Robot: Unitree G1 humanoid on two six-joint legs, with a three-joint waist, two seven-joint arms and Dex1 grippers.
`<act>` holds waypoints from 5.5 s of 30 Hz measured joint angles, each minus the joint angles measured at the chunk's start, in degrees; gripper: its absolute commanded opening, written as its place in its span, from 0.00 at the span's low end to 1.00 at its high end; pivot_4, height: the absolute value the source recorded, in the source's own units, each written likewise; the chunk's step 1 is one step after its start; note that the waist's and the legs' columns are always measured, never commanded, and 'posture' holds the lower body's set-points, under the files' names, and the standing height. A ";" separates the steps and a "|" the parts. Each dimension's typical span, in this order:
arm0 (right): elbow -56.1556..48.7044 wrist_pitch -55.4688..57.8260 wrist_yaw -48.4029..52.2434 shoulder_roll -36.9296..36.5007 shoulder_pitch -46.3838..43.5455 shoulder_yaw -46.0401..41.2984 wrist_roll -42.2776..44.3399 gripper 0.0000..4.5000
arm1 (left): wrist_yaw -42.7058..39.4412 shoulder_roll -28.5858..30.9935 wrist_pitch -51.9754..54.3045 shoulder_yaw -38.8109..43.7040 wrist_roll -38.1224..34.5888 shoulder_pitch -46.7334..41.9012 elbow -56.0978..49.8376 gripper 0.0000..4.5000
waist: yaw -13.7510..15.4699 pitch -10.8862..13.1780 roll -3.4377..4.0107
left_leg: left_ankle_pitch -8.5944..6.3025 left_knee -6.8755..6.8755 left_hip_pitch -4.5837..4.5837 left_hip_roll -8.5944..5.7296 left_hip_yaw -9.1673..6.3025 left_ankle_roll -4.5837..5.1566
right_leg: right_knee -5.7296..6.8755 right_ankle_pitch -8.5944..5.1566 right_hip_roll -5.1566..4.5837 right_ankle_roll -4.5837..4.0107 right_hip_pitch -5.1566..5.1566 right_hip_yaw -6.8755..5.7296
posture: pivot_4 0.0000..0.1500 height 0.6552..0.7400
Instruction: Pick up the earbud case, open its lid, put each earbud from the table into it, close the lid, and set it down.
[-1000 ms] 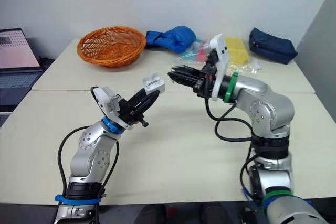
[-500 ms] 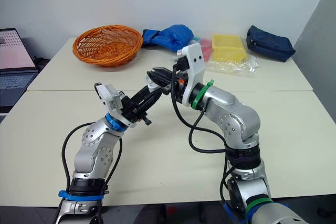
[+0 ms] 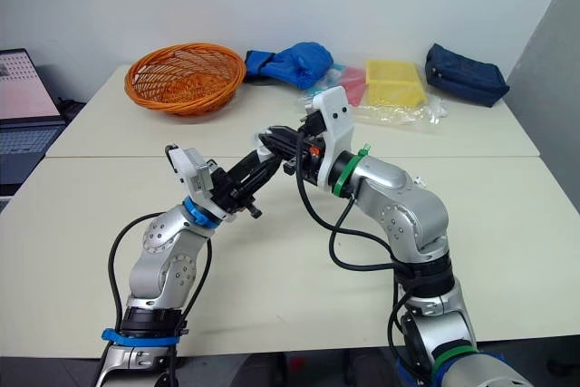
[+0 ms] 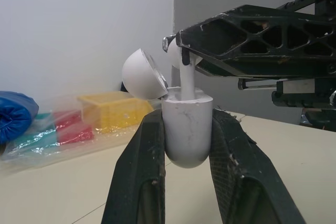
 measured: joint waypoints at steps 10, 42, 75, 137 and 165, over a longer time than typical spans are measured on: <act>0.52 -0.73 -0.23 -0.46 0.49 1.42 -0.35 0.09 | -0.08 0.13 -0.07 0.00 0.06 -0.04 0.16 0.17 | 0.00 0.00 0.00 | 0.00 0.00 0.00 0.00 0.01 0.00 | -0.01 0.00 -0.01 0.00 0.00 -0.01 | 1.00 1.00; 22.44 -11.32 16.54 -36.28 4.49 -6.19 -4.59 0.98 | -1.46 1.22 -0.16 0.83 0.41 0.20 1.47 0.17 | -0.02 0.01 -0.02 | -0.02 -0.10 0.02 -0.07 0.11 0.02 | -0.18 -0.01 -0.04 -0.01 0.01 0.10 | 1.00 1.00; 78.54 -39.80 23.97 -29.46 -11.99 -0.55 -25.29 0.20 | 0.04 1.66 0.24 0.49 0.43 0.61 -1.03 0.17 | -0.04 0.03 0.01 | -0.03 -0.01 0.11 -0.08 0.19 0.05 | -0.07 0.01 -0.04 0.02 0.06 0.12 | 1.00 1.00; 37.65 -49.95 50.22 -66.35 24.55 3.53 -38.09 0.54 | 1.21 -0.18 0.28 -0.67 0.43 5.35 -3.81 0.17 | 0.05 0.11 0.07 | -0.04 0.00 0.97 -0.29 0.28 0.16 | -0.28 -0.13 -0.31 -0.19 0.90 0.16 | 1.00 1.00; 41.09 -59.03 52.34 -66.87 22.87 4.88 -40.75 0.54 | 1.30 -0.21 0.32 -0.82 0.43 5.37 -3.82 0.17 | 0.06 0.12 0.07 | -0.04 0.01 0.98 -0.29 0.30 0.16 | -0.26 -0.14 -0.32 -0.19 0.90 0.18 | 1.00 1.00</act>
